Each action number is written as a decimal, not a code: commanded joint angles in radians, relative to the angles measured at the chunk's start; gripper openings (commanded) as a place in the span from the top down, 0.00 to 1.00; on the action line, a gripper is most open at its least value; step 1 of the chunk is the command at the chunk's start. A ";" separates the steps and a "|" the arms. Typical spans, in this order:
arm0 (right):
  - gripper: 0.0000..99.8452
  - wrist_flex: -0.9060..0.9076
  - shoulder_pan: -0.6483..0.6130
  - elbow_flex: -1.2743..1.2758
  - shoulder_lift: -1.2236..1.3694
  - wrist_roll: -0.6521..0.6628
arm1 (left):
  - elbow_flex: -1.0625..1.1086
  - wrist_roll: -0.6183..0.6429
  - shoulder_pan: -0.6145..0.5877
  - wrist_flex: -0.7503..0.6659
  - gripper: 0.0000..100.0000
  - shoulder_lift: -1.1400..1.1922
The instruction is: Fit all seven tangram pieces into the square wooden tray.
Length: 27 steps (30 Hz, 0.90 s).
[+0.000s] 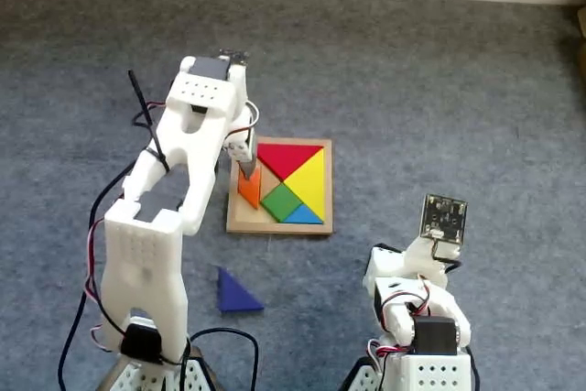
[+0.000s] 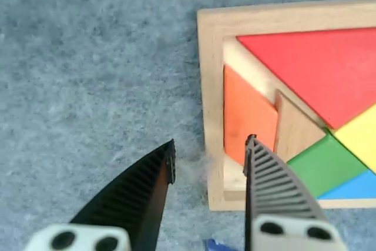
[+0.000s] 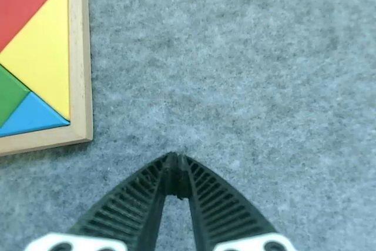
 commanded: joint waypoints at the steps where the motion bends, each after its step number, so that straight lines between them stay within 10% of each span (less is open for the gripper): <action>1: 0.99 -0.019 0.016 0.099 0.001 0.008 | -0.019 -0.018 -0.002 0.031 0.80 -0.071; 27: 0.99 -0.021 0.015 0.099 0.001 0.008 | 1.273 -0.123 -0.001 -0.384 0.80 -1.145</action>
